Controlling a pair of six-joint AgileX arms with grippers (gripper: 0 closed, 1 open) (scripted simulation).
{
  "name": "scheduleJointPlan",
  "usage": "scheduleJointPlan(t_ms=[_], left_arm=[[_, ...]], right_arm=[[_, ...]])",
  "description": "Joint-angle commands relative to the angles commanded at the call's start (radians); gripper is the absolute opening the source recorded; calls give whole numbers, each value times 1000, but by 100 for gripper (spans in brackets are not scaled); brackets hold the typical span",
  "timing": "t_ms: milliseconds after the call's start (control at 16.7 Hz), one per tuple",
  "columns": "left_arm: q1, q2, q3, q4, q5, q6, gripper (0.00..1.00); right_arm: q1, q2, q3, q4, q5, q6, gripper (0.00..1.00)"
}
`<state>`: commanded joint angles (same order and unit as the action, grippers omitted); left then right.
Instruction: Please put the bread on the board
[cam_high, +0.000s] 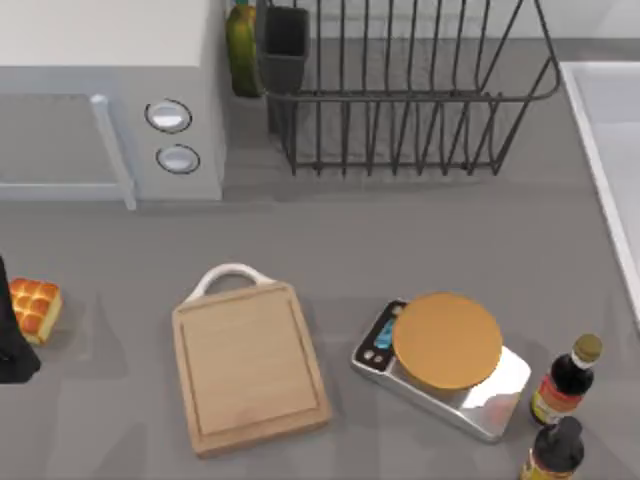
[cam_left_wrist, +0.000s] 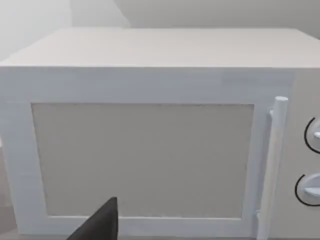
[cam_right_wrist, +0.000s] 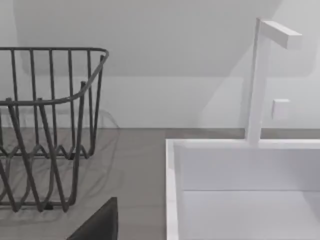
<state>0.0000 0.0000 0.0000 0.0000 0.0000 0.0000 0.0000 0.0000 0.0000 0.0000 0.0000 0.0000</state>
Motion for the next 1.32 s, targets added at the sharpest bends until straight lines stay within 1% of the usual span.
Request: scheduleJointPlan(t_ms=[240,420,600,900,1320], left_arm=[[2,29,17,-24,-3,14,100],[7,145,99,-115,-8,47,100],[14,340,249,-236,-17,75,100],[23,760,511,-404,-22,103,100],[30,1196,788,-656,-5,139,100]], right_arm=[[0,0,0,0,0,0,100],[0,0,0,0,0,0,100],[0,0,0,0,0,0,100],[0,0,0,0,0,0,100],[0,0,0,0,0,0,100]])
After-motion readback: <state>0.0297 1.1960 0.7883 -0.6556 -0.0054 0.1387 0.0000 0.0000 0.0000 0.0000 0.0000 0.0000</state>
